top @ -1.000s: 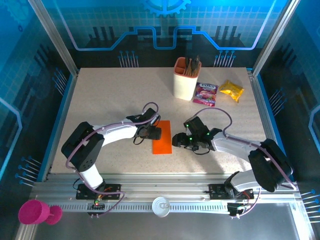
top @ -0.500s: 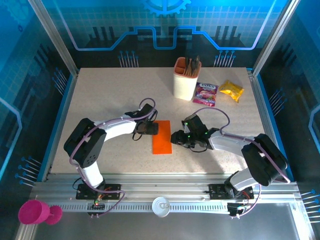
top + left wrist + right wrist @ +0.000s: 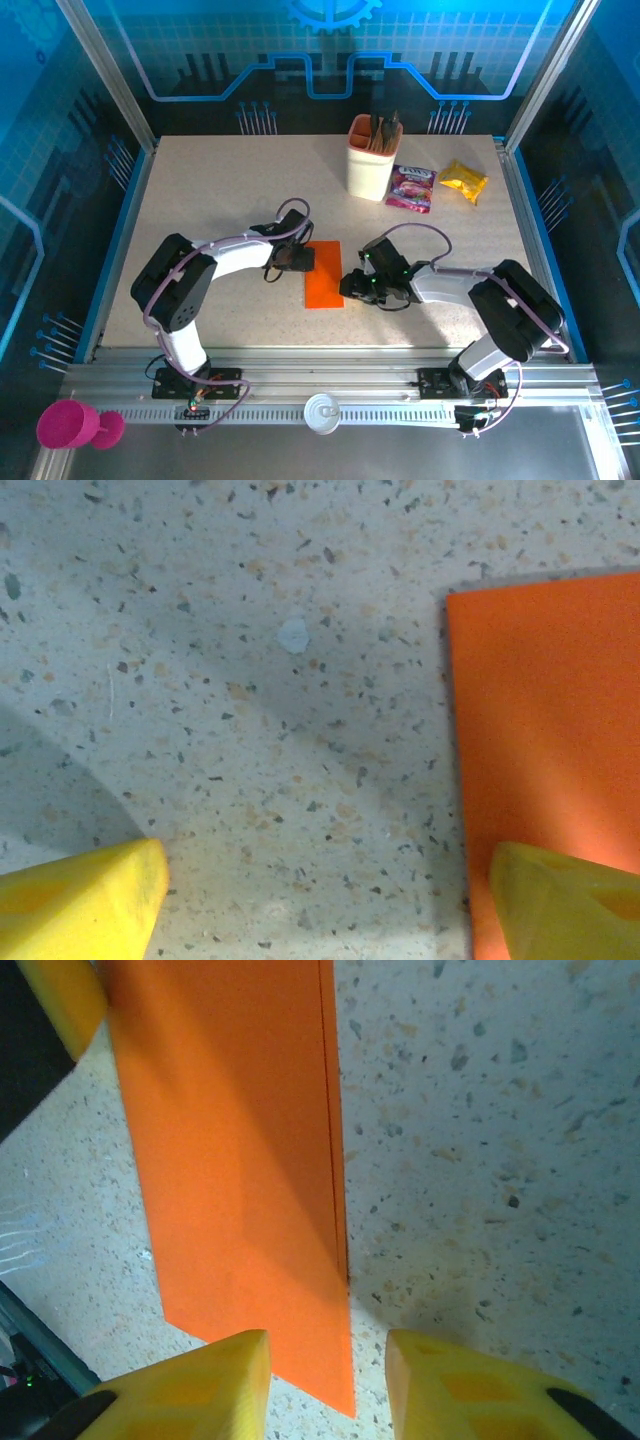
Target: Fold a paper plane with a square sheet of paper (pick it up from the middle)
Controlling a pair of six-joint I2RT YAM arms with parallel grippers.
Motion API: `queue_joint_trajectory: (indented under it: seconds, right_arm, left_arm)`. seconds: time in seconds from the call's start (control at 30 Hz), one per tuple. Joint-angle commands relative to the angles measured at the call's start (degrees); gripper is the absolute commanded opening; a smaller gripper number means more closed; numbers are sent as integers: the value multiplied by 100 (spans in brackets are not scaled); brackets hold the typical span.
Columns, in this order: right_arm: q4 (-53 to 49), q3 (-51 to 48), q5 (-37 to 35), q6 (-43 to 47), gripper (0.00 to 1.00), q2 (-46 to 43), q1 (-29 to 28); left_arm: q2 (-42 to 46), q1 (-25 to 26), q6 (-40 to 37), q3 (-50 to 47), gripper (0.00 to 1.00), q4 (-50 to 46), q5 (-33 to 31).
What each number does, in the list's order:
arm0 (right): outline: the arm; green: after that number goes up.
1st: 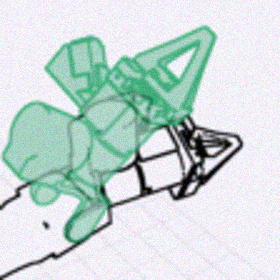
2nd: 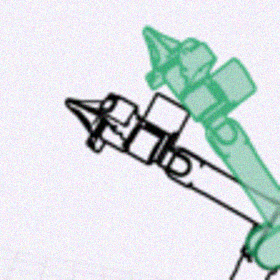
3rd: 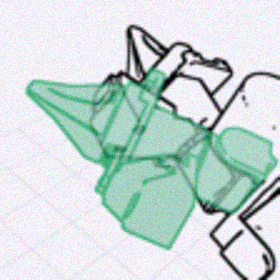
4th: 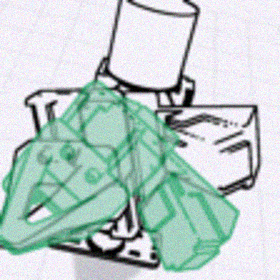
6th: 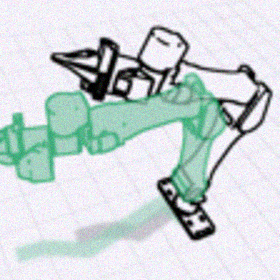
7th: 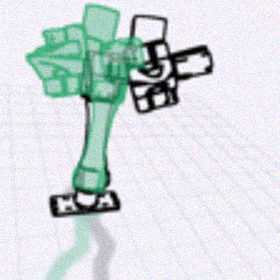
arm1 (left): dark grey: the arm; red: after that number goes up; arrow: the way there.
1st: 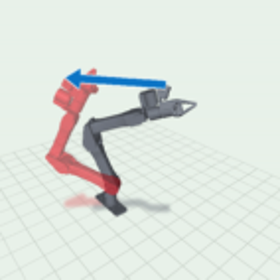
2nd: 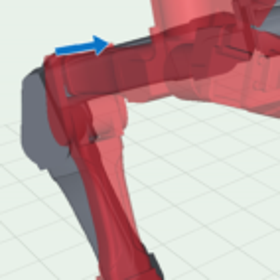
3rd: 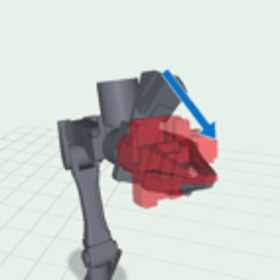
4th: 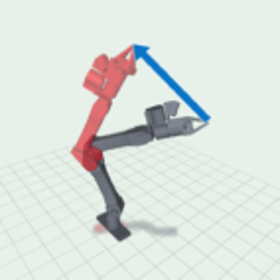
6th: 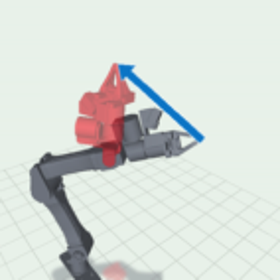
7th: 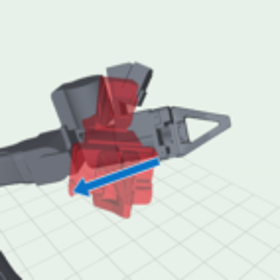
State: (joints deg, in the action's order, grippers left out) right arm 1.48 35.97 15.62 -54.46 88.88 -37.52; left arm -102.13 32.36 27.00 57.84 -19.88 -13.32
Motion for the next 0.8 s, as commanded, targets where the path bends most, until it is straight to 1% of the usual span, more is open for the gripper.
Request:
queue_joint_trajectory:
  seconds: [0.0, 0.13, 0.43, 0.77]
  right_arm:
    - [132, 46, 133, -45, 34, 187, -80]
    - [194, 131, 195, -54, 28, 334, -137]
    - [263, 260, 274, -59, 22, 468, -234]
    - [187, 382, 216, -93, 25, 390, -431]
  left_arm:
    - [-149, -37, 54, -167, 84, 116, 58]
    - [-186, -45, 69, -254, 84, 194, 84]
    - [-214, -53, 138, -379, 83, 309, 190]
    - [-194, -56, 143, -408, 83, 353, 257]
